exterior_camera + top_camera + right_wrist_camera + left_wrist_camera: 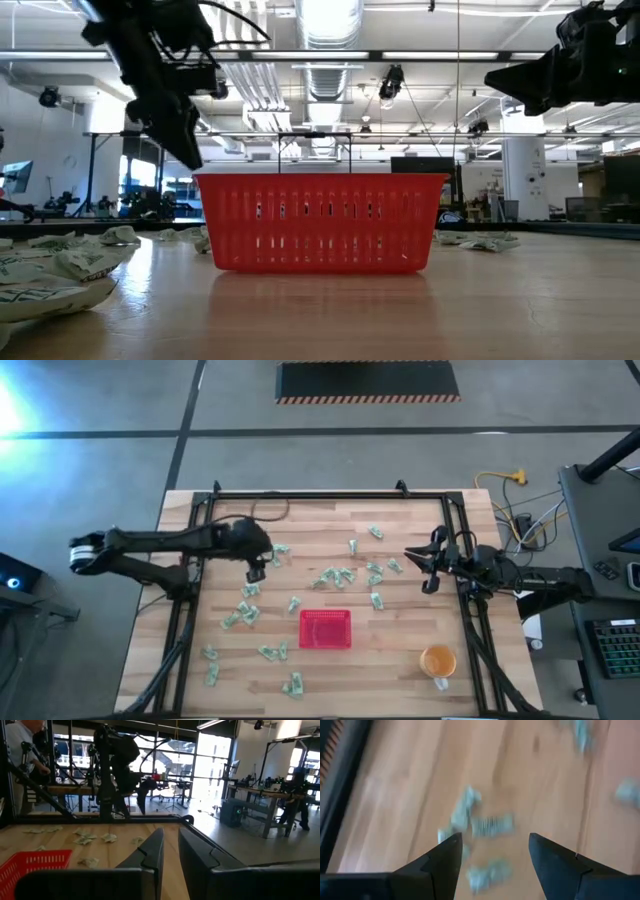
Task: Pick and place Stevia / Truvia into bins
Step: Put the white stevia packet into the red bin
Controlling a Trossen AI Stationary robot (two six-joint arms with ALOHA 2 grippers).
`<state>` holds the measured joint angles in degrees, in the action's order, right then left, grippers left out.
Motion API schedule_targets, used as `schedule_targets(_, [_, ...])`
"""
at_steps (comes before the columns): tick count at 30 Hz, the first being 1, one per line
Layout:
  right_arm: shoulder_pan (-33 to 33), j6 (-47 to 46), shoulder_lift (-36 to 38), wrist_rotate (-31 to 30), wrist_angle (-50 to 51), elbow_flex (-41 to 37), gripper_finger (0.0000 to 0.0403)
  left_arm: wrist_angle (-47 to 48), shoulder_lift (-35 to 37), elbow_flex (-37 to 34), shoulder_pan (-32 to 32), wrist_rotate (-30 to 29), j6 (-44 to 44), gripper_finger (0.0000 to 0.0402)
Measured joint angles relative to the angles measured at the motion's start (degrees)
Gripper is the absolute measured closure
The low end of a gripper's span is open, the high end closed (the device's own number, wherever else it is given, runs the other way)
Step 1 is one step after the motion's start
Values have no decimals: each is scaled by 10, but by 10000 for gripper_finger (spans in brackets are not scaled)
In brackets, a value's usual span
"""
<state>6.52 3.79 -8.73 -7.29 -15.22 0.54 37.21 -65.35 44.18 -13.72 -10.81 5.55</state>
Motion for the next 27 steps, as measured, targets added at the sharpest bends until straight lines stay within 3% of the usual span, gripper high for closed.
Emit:
schedule_targets(3, [0, 0, -5, 0, 0, 0, 355, 82, -41, 35, 0, 0, 30, 189])
schedule_targets(9, [0, -1, -8, 0, 0, 0, 355, 96, -93, 27, -1, -2, 75, 189])
schedule_targets(20, [0, -2, -8, 3, 0, 0, 355, -10, -131, -28, -6, -18, 117, 189])
schedule_targets(27, [0, -3, -9, 3, 0, 0, 355, -12, -133, -43, -21, -18, 115, 189])
